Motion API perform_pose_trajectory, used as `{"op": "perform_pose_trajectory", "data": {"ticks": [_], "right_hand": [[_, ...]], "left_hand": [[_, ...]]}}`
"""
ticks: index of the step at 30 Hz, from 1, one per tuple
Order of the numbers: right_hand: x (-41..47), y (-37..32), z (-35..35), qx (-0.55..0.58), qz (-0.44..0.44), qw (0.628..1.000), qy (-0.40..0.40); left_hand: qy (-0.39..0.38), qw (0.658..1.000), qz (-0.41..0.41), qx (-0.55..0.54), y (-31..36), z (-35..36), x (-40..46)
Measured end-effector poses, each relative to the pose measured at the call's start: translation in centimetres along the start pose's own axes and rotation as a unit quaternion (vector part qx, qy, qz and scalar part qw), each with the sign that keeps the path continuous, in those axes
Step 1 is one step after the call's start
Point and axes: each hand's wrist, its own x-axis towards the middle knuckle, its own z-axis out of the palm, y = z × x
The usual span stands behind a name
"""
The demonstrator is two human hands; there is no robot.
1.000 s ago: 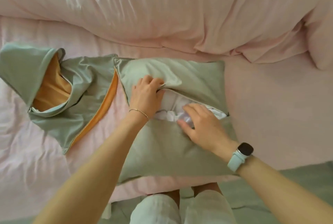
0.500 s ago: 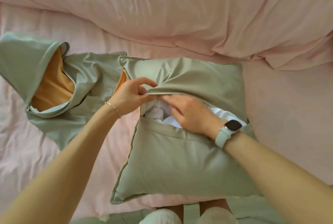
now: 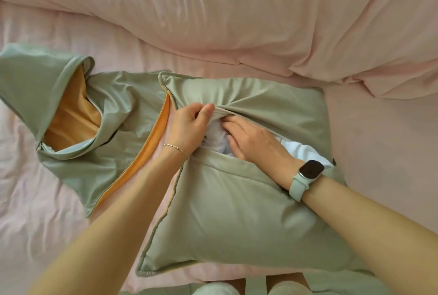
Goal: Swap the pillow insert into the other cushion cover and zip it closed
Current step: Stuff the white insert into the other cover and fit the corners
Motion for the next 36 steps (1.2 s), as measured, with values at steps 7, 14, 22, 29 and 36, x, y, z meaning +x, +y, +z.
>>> {"op": "perform_pose_trajectory", "data": {"ticks": [7, 14, 22, 29, 36], "right_hand": [[3.7, -0.5, 1.3, -0.041, 0.164, 0.978, -0.120], [7.3, -1.2, 2.2, 0.006, 0.206, 0.969, -0.135], [5.1, -1.8, 0.7, -0.016, 0.128, 0.974, -0.187], [7.0, -2.4, 1.5, 0.033, 0.153, 0.977, -0.145], [9.3, -2.9, 2.4, 0.010, 0.202, 0.967, -0.152]], "left_hand": [[0.040, 0.997, 0.059, 0.024, 0.5, -0.5, 0.6], [0.064, 0.993, 0.037, 0.088, 0.9, -1.9, 3.7], [-0.005, 0.992, 0.011, 0.123, -0.1, -1.3, 4.6], [0.013, 0.982, 0.055, 0.180, -0.4, -3.7, 4.2], [0.083, 0.993, 0.013, 0.078, -0.6, -3.5, 6.2]]}}
